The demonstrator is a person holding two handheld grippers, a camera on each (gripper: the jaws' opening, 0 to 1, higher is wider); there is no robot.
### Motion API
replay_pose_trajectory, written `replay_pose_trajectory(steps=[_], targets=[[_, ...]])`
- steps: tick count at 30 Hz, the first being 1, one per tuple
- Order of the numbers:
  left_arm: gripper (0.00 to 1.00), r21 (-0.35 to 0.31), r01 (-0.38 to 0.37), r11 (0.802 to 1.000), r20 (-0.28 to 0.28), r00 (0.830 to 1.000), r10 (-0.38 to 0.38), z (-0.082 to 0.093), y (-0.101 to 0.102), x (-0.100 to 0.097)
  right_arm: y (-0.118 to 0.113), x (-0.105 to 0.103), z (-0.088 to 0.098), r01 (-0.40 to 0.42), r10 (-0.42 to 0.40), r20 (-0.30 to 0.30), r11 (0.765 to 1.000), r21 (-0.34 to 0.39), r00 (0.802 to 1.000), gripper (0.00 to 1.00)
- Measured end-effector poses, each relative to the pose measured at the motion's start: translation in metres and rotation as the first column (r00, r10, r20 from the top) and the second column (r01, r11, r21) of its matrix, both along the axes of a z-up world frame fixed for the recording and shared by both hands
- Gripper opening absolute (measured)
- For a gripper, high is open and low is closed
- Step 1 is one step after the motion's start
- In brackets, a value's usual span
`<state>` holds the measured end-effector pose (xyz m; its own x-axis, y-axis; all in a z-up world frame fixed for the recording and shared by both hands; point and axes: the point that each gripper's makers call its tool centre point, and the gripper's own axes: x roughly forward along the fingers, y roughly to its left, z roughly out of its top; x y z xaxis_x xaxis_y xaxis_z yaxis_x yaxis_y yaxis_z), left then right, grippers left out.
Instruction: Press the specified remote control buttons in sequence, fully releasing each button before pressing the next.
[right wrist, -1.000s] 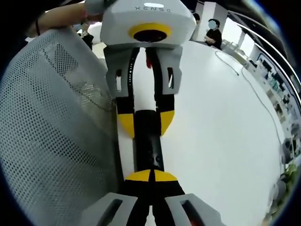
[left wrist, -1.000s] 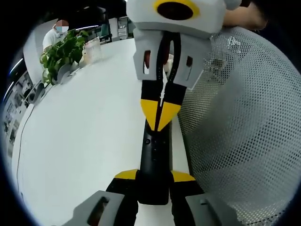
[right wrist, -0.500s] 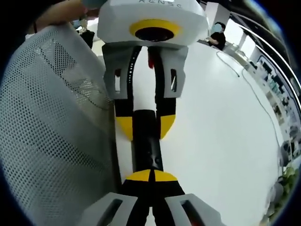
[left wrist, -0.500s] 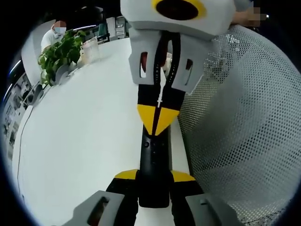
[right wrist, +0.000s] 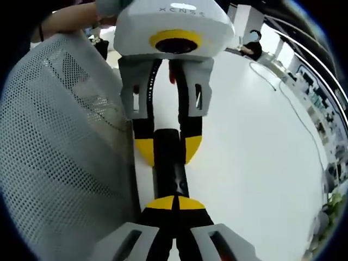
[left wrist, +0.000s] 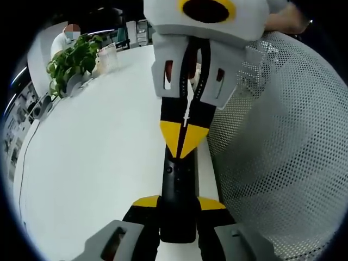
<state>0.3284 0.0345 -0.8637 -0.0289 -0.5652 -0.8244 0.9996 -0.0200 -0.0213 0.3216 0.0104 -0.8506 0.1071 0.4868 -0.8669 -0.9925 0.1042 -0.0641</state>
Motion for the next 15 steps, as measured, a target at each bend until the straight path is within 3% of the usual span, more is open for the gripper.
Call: replay_pose_trajectory(steps=[2,10,12,15], targets=[[0.25,-0.001,0.0,1.0,-0.002,1.0,0.0,0.0,0.0001,0.0001,0.0066,-0.0067,0.0011,-0.021,0.021,-0.015,1.0,0.022,1.0,0.0],[0.25,-0.011,-0.002,1.0,-0.006,1.0,0.002,0.0002,0.0001,-0.0003,0.0076,-0.01,-0.0037,-0.114,0.114,0.04,0.994,-0.004,0.993,0.0],[0.25,-0.012,0.001,1.0,-0.004,1.0,-0.001,0.0,0.0002,-0.0002,0.0082,-0.0108,-0.0043,-0.209,0.211,0.103,0.977,-0.034,0.972,0.0],[0.25,-0.011,0.003,1.0,-0.002,1.0,-0.003,-0.0001,0.0003,0.0,0.0086,-0.0117,-0.0058,-0.271,0.279,0.153,0.96,-0.074,0.948,0.0]])
